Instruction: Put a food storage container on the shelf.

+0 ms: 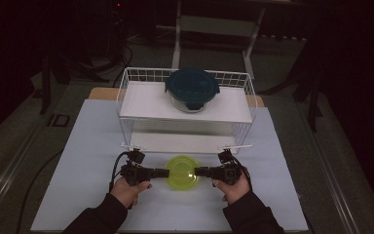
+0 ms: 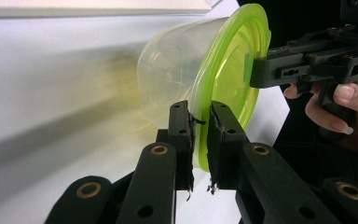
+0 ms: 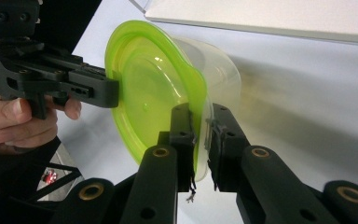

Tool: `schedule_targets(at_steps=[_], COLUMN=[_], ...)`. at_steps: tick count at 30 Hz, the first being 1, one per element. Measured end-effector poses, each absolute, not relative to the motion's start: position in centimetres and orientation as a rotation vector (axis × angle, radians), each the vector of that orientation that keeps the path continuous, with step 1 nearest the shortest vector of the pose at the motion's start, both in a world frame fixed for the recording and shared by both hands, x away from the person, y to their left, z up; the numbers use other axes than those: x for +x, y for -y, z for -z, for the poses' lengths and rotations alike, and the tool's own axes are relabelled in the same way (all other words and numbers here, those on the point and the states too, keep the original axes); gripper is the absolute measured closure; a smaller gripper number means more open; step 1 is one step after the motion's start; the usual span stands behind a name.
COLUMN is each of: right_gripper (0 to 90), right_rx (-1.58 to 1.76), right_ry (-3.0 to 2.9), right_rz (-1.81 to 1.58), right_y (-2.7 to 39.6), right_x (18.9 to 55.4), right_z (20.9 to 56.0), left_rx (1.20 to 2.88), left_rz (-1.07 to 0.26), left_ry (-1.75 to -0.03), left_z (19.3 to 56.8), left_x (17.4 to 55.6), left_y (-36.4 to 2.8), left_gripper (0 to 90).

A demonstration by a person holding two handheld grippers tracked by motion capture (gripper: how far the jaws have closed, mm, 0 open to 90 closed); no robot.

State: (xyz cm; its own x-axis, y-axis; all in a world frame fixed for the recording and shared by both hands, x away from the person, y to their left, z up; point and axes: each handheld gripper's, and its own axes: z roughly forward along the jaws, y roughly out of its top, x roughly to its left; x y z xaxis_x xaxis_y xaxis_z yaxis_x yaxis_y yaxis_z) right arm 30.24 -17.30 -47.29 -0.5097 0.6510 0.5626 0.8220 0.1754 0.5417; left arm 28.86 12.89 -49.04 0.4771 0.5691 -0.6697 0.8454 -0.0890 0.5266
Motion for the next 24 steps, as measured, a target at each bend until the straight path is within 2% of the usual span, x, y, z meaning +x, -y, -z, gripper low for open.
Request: schedule_targets(at_steps=[24], right_gripper=[80.9], right_rx=[-1.370], right_ry=[2.278], right_rz=[1.420], right_y=[17.5], right_x=[28.5], right_z=[41.0], left_rx=[1.732], left_rz=[0.277], left_ry=[-1.080], left_z=[42.5], left_x=[27.7], left_y=[-13.5], left_gripper=[80.6])
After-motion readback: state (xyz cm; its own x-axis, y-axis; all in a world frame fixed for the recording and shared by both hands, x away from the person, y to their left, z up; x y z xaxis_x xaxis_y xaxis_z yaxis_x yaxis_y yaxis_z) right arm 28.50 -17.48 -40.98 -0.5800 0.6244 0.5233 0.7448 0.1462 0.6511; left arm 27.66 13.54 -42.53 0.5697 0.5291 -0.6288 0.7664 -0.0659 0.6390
